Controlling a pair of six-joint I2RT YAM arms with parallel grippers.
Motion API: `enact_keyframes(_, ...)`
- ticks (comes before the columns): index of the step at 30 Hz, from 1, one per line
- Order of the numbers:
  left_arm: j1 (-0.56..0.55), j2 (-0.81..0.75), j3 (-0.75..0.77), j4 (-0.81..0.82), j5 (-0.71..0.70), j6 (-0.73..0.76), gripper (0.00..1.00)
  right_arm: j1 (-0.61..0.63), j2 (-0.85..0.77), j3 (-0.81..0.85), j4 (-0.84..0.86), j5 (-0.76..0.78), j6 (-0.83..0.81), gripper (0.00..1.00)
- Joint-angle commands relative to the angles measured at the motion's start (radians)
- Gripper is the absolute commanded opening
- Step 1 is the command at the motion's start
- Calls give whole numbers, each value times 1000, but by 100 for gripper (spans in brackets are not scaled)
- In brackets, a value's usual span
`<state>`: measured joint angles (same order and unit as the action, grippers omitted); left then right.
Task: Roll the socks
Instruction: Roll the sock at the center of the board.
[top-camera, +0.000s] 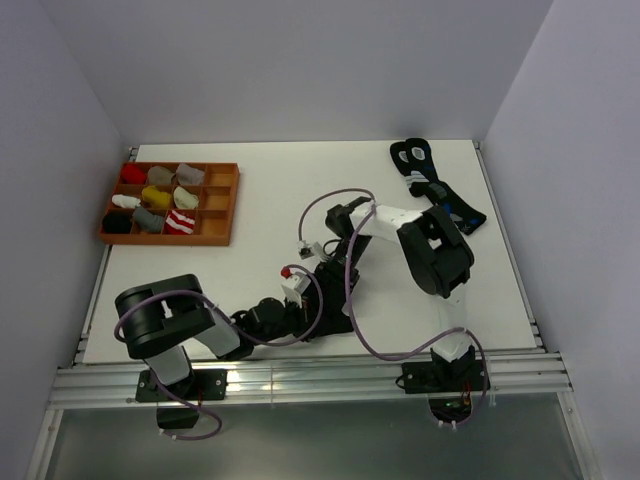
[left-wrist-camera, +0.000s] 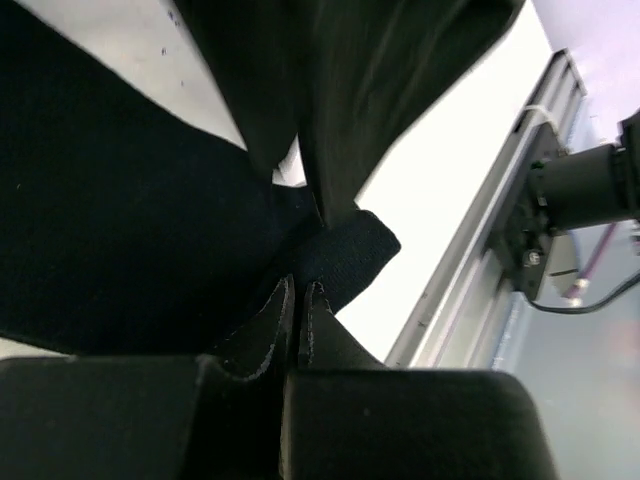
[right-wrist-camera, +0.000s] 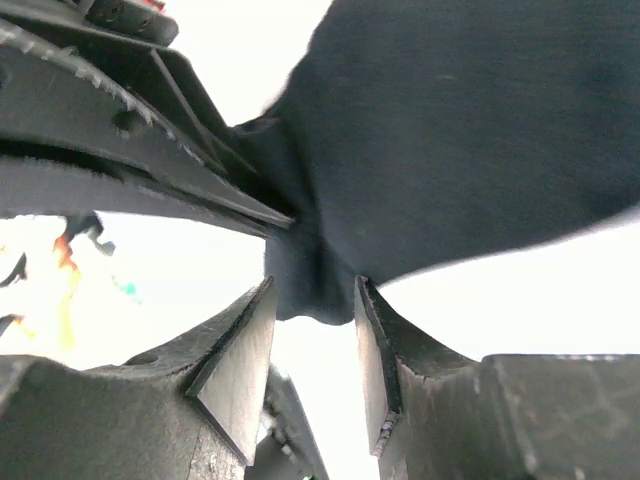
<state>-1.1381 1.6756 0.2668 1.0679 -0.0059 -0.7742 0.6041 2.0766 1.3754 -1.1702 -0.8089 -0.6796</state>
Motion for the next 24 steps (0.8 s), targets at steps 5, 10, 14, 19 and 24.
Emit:
enact_keyframes(5, 18, 108, -67, -23, 101, -102, 0, -47, -133, -55, 211, 88, 158, 49)
enact_keyframes(10, 18, 145, -67, 18, 121, -117, 0, -47, -82, -38, 239, 105, 213, 53)
enact_keyframes(14, 18, 147, -64, 26, 126, -117, 0, -44, -58, -4, 273, 132, 239, 55)
enact_keyframes(19, 18, 133, -54, -2, 135, -108, 0, -49, -23, 59, 343, 206, 282, 61)
enact_keyframes(24, 20, 121, -47, -25, 141, -97, 0, -47, 45, 139, 336, 191, 301, 65)
